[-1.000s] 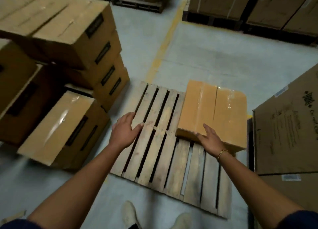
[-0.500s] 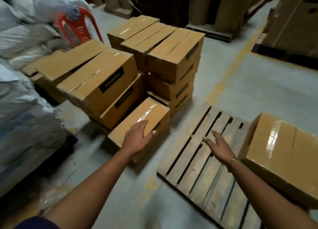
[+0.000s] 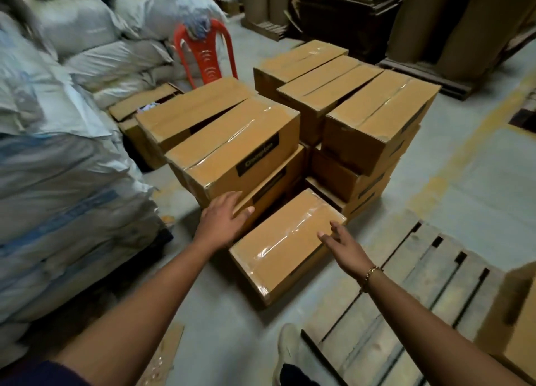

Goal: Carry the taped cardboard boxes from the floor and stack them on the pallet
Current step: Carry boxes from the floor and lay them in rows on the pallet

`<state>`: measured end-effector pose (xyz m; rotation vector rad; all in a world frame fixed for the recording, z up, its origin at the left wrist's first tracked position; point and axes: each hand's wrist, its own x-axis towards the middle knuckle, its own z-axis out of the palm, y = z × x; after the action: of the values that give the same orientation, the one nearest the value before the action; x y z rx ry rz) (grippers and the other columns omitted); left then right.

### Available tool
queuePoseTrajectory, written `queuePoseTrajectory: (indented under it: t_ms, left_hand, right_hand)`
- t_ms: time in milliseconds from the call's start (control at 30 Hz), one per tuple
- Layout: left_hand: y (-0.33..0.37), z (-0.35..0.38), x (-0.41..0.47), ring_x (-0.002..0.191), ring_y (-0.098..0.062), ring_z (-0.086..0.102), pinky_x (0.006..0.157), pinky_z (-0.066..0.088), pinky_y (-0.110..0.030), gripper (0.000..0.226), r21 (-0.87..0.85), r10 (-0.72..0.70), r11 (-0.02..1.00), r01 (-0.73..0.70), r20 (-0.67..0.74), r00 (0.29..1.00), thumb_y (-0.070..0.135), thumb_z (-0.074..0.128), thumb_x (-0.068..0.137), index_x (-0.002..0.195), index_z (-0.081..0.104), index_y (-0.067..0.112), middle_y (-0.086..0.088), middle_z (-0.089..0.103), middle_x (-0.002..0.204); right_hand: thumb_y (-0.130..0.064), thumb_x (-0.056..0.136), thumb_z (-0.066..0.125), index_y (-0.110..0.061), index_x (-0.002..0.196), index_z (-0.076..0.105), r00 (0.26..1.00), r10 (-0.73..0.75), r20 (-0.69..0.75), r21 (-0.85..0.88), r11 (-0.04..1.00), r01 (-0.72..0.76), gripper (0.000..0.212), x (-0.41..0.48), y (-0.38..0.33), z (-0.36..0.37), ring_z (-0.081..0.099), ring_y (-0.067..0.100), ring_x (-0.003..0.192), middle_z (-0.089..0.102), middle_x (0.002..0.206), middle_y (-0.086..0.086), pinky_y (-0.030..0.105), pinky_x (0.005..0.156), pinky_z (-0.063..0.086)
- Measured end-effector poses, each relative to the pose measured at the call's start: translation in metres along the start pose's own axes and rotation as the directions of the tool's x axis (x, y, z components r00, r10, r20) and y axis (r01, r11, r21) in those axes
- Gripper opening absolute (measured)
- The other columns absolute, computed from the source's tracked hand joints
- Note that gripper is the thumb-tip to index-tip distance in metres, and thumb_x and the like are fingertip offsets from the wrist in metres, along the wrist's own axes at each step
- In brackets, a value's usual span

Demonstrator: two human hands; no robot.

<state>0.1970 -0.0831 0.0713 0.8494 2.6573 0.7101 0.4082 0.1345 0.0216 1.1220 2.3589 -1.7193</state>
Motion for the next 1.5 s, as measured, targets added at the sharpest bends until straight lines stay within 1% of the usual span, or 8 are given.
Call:
queuePoseTrajectory:
  t_ms: [333,500,833,1033,1133,1267,1400,1500]
  left_hand:
    - [-0.081,-0.068,0.128,0.133,-0.030,0.047,0.108,0.039,-0.058,0.067,-0.060,-0.178,0.983,0.174,-0.065,0.982,0.068,0.047,0.094,0.145,0.048,0.025,-0.004,0.049,0.149]
    - [-0.118,-0.093,0.195,0.137,-0.031,0.043,0.112,0.036,-0.056,0.061,-0.090,-0.241,0.968,0.235,-0.074,0.968,0.061,0.049,0.099,0.147,0.047,0.024,-0.004,0.045,0.153]
    - [-0.226,-0.108,0.352,0.148,-0.034,0.030,0.117,0.029,-0.057,0.075,0.012,-0.234,0.972,0.234,0.148,0.961,0.061,0.048,0.099,0.158,0.029,0.019,-0.008,0.030,0.164]
    - [-0.273,-0.106,0.424,0.150,-0.036,0.028,0.120,0.026,-0.056,0.087,0.003,-0.259,0.961,0.275,0.345,0.902,0.061,0.053,0.097,0.162,0.017,0.017,-0.011,0.025,0.166]
    - [-0.283,-0.097,0.444,0.143,-0.037,0.039,0.116,0.034,-0.051,0.080,-0.057,-0.273,0.942,0.331,0.446,0.852,0.055,0.056,0.098,0.160,0.023,0.015,-0.012,0.036,0.161]
    - [-0.290,-0.090,0.453,0.134,-0.036,0.049,0.104,0.039,-0.042,0.073,-0.153,-0.282,0.908,0.389,0.463,0.840,0.052,0.063,0.095,0.154,0.038,0.017,-0.011,0.051,0.150]
    - [-0.295,-0.087,0.454,0.129,-0.031,0.054,0.098,0.043,-0.041,0.076,-0.189,-0.210,0.928,0.322,0.450,0.868,0.059,0.066,0.090,0.152,0.042,0.023,-0.005,0.056,0.144]
    - [-0.295,-0.087,0.451,0.130,-0.030,0.055,0.105,0.045,-0.046,0.088,-0.195,-0.166,0.943,0.271,0.430,0.887,0.075,0.063,0.082,0.152,0.042,0.025,-0.004,0.057,0.145]
  right_hand:
    - [-0.053,0.098,0.053,-0.026,0.156,0.029,0.995,-0.019,0.099,-0.061,0.998,0.026,0.069,0.127,-0.094,0.048,0.040,0.027,0.143,0.034,0.161,0.001,0.039,0.107,0.036]
    - [-0.057,0.096,0.054,-0.027,0.157,0.029,0.995,0.009,0.101,-0.040,0.999,-0.005,0.072,0.180,-0.130,0.067,0.038,0.024,0.145,0.035,0.161,-0.002,0.039,0.111,0.035]
    - [-0.051,0.097,0.058,-0.023,0.157,0.029,0.974,0.223,0.046,0.149,0.962,-0.227,0.072,0.296,-0.182,0.172,0.034,0.022,0.147,0.032,0.162,0.000,0.033,0.111,0.031]
    - [-0.057,0.093,0.060,-0.018,0.160,0.021,0.919,0.393,0.014,0.233,0.893,-0.386,0.087,0.338,-0.199,0.224,0.039,0.026,0.142,0.032,0.162,0.004,0.049,0.114,0.039]
    - [-0.055,0.094,0.060,-0.016,0.158,0.025,0.889,0.456,0.029,0.254,0.857,-0.448,0.082,0.343,-0.204,0.240,0.042,0.024,0.138,0.036,0.159,0.003,0.045,0.112,0.041]
    - [-0.051,0.095,0.060,-0.014,0.159,0.024,0.874,0.484,0.049,0.246,0.842,-0.481,0.082,0.346,-0.201,0.253,0.040,0.024,0.142,0.034,0.161,0.003,0.043,0.113,0.040]
    - [-0.058,0.092,0.061,-0.023,0.158,0.023,0.868,0.495,0.028,0.312,0.821,-0.478,0.084,0.347,-0.200,0.263,0.044,0.024,0.139,0.038,0.158,-0.001,0.043,0.111,0.042]
    - [-0.058,0.092,0.062,-0.034,0.153,0.030,0.880,0.473,-0.037,0.358,0.829,-0.430,0.073,0.343,-0.199,0.274,0.055,0.019,0.124,0.053,0.142,-0.009,0.043,0.108,0.046]
